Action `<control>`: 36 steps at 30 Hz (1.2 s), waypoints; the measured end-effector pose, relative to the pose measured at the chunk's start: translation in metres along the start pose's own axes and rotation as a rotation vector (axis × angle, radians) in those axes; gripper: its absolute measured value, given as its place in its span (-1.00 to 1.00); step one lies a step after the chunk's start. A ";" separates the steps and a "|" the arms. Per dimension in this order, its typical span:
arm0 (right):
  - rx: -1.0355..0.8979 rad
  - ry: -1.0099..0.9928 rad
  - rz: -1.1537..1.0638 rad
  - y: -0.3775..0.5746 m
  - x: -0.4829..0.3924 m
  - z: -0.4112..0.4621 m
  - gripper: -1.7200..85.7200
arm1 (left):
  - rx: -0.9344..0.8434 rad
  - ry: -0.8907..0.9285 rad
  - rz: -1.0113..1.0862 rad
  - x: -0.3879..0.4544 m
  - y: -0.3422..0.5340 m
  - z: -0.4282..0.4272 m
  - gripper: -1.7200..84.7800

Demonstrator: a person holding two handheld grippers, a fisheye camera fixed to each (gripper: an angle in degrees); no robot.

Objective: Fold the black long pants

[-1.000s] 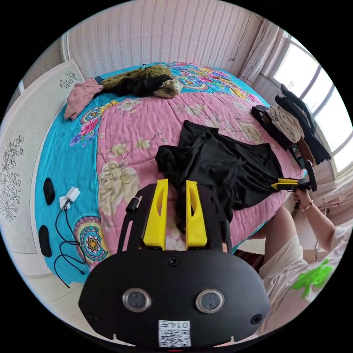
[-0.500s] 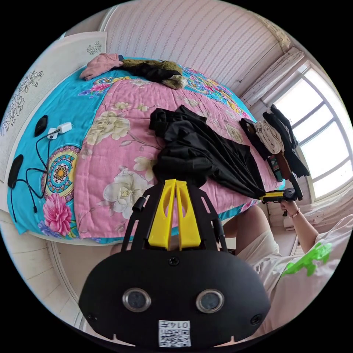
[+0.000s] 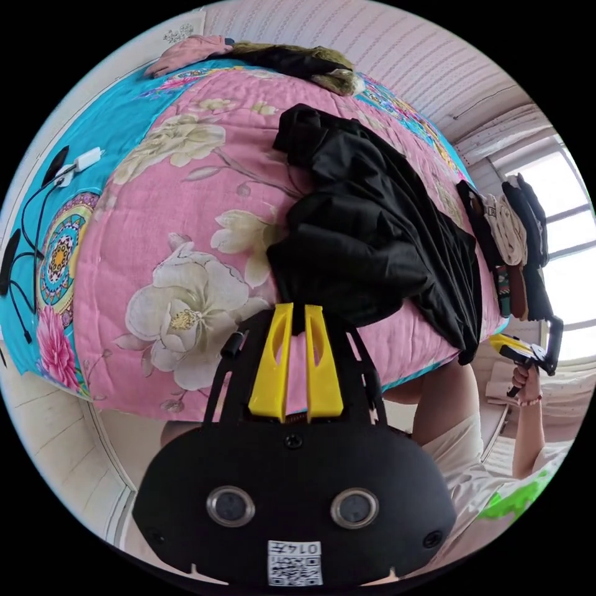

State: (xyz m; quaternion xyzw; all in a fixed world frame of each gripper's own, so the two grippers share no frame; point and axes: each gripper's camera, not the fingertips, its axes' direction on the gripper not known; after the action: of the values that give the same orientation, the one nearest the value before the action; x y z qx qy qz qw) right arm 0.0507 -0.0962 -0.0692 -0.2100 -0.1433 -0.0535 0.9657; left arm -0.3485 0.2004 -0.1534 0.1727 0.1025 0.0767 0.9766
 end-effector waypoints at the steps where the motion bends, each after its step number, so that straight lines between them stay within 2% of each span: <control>1: 0.003 -0.002 -0.005 -0.002 -0.004 0.001 -0.80 | -0.003 0.028 0.026 0.000 0.000 -0.001 -0.96; 6: 0.011 0.000 -0.073 -0.028 -0.034 0.005 -0.80 | -0.073 0.000 0.182 0.010 0.024 -0.050 -0.98; 13: 0.054 -0.071 -0.300 -0.130 -0.097 0.014 -0.72 | -0.378 0.079 0.278 0.007 0.100 -0.073 -0.98; 17: 0.147 0.092 -0.411 -0.232 -0.148 0.030 -0.75 | -0.370 0.111 0.254 0.002 0.116 -0.081 -0.98; 20: 0.163 0.127 -0.379 -0.312 -0.163 0.055 -0.76 | -0.333 0.167 0.226 -0.005 0.118 -0.093 -0.98; 25: 0.074 0.273 -0.309 -0.415 -0.177 0.118 -0.68 | -0.316 0.200 0.186 -0.018 0.118 -0.108 -0.98; 29: -0.031 0.290 -0.276 -0.458 -0.182 0.172 -0.72 | -0.282 0.102 0.169 -0.019 0.113 -0.122 -0.98; 31: -0.001 0.314 -0.299 -0.468 -0.190 0.169 -0.94 | -0.269 0.056 0.170 -0.018 0.111 -0.126 -0.98; 36: 0.238 0.349 -0.314 -0.526 -0.203 0.096 -0.96 | -0.220 0.019 0.188 -0.014 0.102 -0.143 -0.98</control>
State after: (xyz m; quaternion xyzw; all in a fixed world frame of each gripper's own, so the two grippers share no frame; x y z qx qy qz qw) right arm -0.2531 -0.5241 0.1587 -0.0577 -0.0105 -0.2210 0.9735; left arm -0.4064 0.3385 -0.2465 0.0729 0.0858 0.1804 0.9771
